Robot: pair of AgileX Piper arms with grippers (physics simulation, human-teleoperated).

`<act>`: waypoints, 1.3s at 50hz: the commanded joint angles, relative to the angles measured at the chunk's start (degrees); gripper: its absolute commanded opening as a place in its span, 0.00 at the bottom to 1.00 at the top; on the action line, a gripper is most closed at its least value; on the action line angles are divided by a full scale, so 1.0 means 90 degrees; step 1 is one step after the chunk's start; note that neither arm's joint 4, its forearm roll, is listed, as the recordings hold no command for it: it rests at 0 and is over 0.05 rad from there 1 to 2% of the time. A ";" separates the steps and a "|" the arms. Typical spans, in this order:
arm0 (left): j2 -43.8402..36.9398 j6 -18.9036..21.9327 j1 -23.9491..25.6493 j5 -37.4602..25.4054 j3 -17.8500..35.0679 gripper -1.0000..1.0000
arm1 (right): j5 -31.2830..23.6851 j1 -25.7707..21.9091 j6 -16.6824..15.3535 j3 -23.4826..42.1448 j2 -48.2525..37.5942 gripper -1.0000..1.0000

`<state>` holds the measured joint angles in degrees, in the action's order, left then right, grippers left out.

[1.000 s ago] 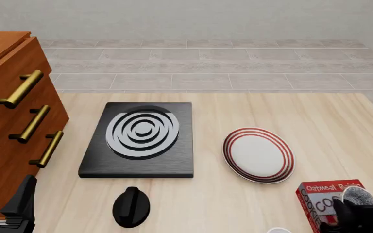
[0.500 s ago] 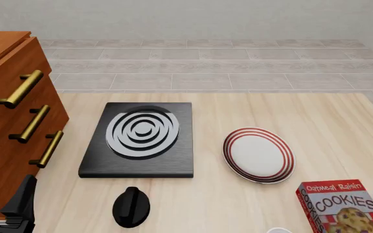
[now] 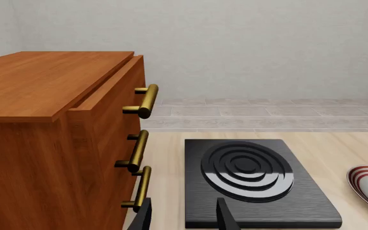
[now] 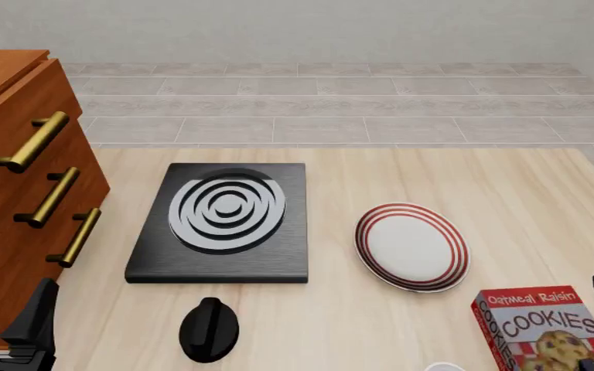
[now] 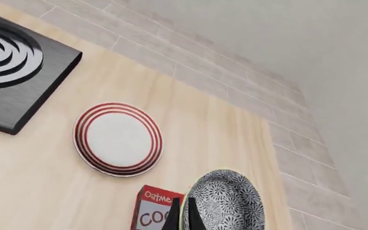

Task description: Pick the akita bowl on the cookies box and place it on the plate.

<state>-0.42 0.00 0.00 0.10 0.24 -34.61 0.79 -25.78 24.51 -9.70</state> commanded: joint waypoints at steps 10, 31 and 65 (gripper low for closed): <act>0.0000 0.0000 0.0000 0.0000 0.0000 1.00 | 0.0584 -0.0270 -0.0189 0.0275 -0.0897 0.00; 0.0000 0.0000 0.0000 0.0000 0.0000 1.00 | 0.1246 -0.0897 -0.0105 0.0400 -0.1921 0.00; 0.0000 0.0000 0.0000 0.0000 0.0000 1.00 | 0.2681 -0.2089 0.0257 0.0031 -0.3394 0.00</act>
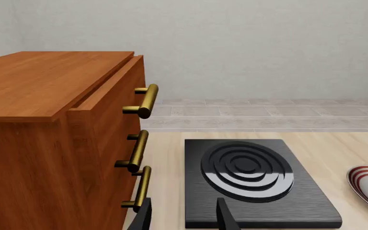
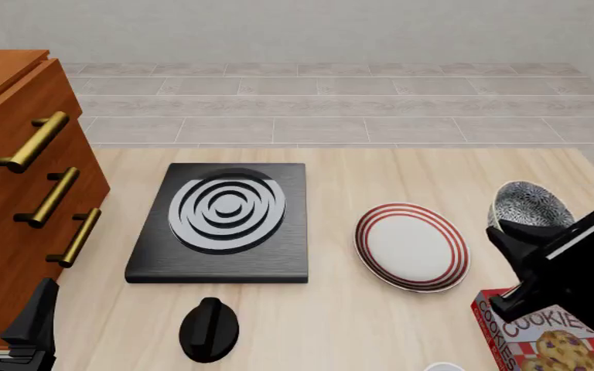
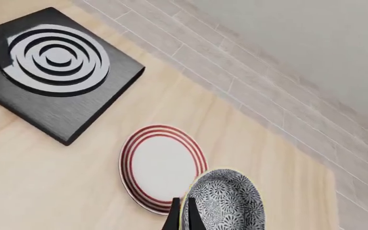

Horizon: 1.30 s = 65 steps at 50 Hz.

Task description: Pick the akita bowl on the cookies box and place it on the plate.

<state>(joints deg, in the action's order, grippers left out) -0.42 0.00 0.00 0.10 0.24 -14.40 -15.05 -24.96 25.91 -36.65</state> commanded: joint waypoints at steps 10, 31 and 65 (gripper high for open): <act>0.0000 0.0000 0.0000 0.0000 0.0000 1.00 | 0.0819 -0.0520 0.0253 -0.0227 -0.0868 0.00; 0.0000 0.0000 0.0000 0.0000 0.0000 1.00 | 0.1338 -0.1034 0.0662 -0.0051 -0.1809 0.00; 0.0000 0.0000 0.0000 0.0000 0.0000 1.00 | 0.1910 -0.0715 0.0535 0.0341 -0.3078 0.00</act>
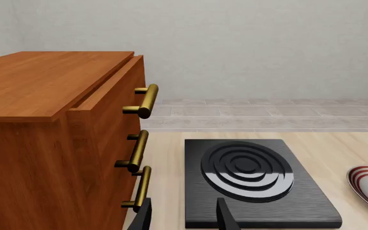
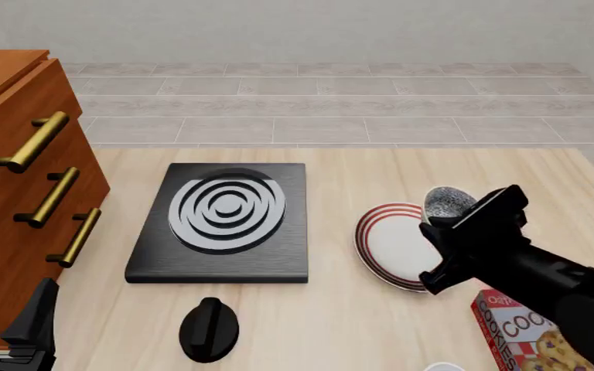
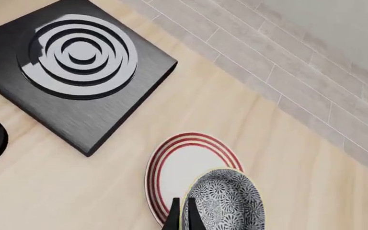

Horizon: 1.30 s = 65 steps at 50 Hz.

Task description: Pick the akita bowl on the cookies box and place it on the plate.

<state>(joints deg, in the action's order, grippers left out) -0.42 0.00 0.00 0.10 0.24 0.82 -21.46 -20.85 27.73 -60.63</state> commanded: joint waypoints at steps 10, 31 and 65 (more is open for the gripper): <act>0.0000 0.0000 0.0000 0.0000 0.0000 1.00 | 0.0324 -0.0002 0.0083 0.0234 -0.0704 0.00; 0.0000 0.0000 0.0000 0.0000 0.0000 1.00 | 0.0485 0.0243 -0.0073 0.0373 -0.1035 0.00; 0.0000 0.0000 0.0000 0.0000 0.0000 1.00 | 0.1119 0.0221 0.0054 0.0709 -0.2211 0.00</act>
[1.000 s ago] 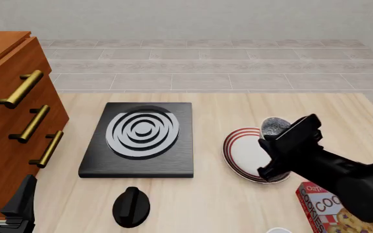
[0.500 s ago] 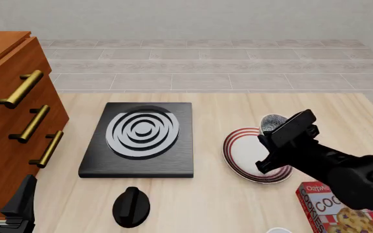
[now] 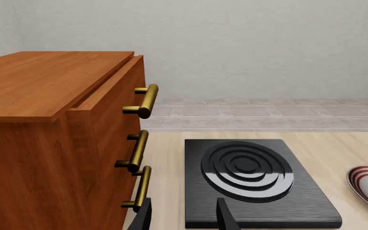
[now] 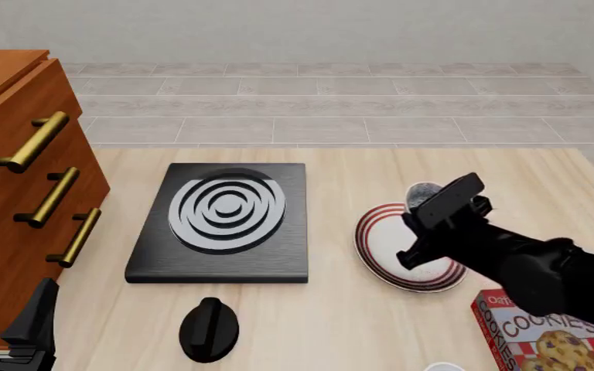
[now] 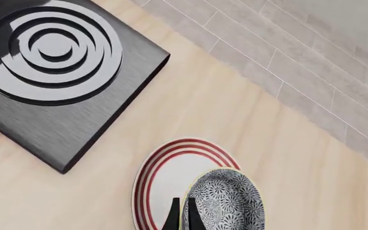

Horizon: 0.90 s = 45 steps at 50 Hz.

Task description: Pick the akita bowl on the cookies box and place it on the plate.

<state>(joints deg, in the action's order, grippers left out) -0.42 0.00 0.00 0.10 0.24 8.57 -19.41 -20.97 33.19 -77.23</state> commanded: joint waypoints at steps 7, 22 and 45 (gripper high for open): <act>0.0000 0.0000 0.0000 0.0000 0.0000 1.00 | 0.0322 -0.0090 0.0185 0.0180 -0.0550 0.00; 0.0000 0.0000 0.0000 0.0000 0.0000 1.00 | 0.0406 -0.0051 0.0268 0.0197 -0.0710 0.00; 0.0000 0.0000 0.0000 0.0000 0.0000 1.00 | 0.0602 0.0255 0.0351 0.0012 -0.0796 0.00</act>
<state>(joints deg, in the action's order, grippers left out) -0.42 0.00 0.00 0.10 0.24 13.13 -18.12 -18.45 33.78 -84.39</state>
